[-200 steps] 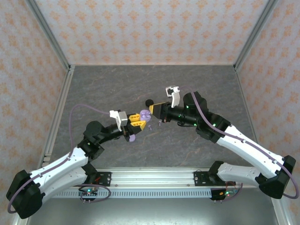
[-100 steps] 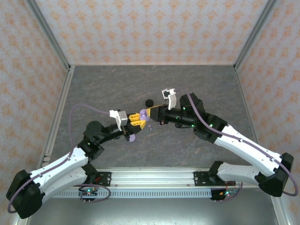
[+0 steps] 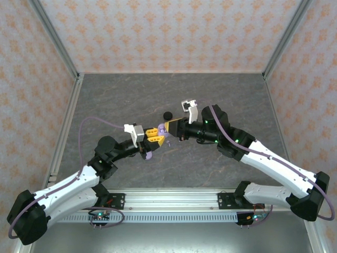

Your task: Insert wireless bluetooth earbuds into charging case

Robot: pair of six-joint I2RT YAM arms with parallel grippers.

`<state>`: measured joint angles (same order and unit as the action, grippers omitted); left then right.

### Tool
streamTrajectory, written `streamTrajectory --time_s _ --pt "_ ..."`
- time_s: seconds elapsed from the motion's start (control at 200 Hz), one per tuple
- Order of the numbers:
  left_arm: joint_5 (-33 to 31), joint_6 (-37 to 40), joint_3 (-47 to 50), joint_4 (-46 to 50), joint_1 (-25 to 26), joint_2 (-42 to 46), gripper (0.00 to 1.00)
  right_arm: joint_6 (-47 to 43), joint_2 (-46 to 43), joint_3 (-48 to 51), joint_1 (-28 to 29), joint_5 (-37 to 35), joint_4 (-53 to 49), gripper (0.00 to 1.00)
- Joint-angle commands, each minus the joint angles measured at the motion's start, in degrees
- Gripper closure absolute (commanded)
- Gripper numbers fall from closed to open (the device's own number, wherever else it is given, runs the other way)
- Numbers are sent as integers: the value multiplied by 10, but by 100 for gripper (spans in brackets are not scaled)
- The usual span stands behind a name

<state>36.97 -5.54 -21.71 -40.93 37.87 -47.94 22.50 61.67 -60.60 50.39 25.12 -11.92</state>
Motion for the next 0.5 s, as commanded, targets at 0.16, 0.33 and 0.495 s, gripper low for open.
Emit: streamTrajectory --time_s 0.16,0.33,0.495 --pt "-9 10 -17 -27 5 2 100 -22 -2 7 4 -6 -34 80" --pt "-10 10 -17 -27 5 2 100 -27 -3 7 4 -1 -37 80" --pt "-10 9 -17 -28 5 2 100 -22 0 12 4 18 -22 80"
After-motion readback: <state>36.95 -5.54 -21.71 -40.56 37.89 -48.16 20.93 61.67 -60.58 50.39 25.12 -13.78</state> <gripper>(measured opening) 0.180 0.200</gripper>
